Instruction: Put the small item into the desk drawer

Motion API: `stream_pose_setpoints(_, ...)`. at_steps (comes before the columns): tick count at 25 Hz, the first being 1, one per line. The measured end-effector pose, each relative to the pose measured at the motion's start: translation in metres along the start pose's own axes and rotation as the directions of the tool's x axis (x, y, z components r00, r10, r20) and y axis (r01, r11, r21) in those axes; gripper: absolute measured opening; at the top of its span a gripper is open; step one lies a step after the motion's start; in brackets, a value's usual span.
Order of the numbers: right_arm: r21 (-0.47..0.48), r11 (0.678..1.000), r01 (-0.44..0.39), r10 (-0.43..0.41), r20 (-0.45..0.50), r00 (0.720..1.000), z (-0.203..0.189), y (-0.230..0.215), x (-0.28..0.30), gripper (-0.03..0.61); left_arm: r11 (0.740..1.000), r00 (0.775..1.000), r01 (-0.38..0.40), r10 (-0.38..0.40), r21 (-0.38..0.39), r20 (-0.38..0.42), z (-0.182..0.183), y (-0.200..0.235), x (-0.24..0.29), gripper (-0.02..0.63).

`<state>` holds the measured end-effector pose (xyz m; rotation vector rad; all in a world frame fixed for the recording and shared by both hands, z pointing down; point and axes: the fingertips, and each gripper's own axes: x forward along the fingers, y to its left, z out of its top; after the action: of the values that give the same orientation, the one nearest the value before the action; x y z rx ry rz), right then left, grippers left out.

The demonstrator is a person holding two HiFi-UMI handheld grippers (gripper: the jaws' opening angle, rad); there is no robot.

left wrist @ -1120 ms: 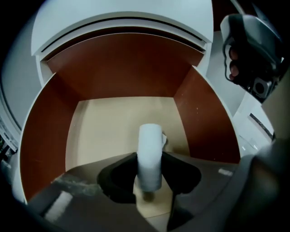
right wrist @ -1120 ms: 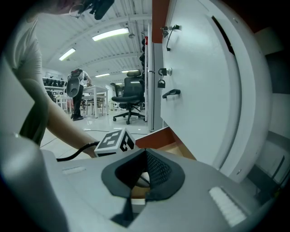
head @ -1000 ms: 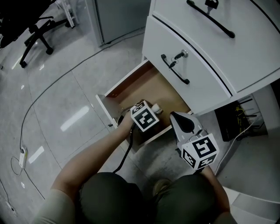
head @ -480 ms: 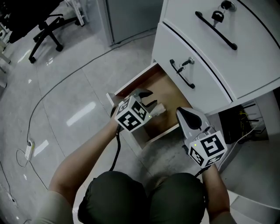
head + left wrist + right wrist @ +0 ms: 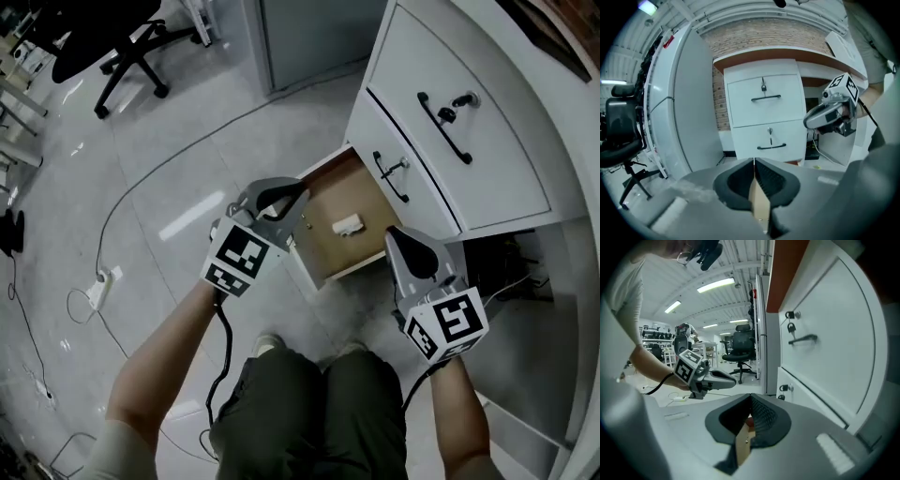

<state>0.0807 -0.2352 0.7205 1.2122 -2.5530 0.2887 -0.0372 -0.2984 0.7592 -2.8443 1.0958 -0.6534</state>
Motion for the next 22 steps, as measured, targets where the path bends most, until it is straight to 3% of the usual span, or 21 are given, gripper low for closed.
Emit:
stream_pose_setpoints(9,0.022,1.000,0.000,0.000,-0.016,1.000,0.150,0.025,-0.052,0.003,1.000,1.000,0.017,-0.016,0.009,-0.010,0.145,0.008,-0.114,0.003)
stream_pose_setpoints(16,0.066,0.998,0.008,-0.007,-0.019,1.000,0.260,0.037,-0.104,0.003,0.998,1.000,0.003,-0.004,-0.056,-0.024,0.260,0.013,-0.178,0.003)
stream_pose_setpoints(22,0.010,0.999,0.049,-0.049,0.020,0.999,0.369,0.039,-0.148,0.003,0.994,1.000,-0.016,0.015,-0.112,-0.010,0.352,0.022,-0.231,0.003)
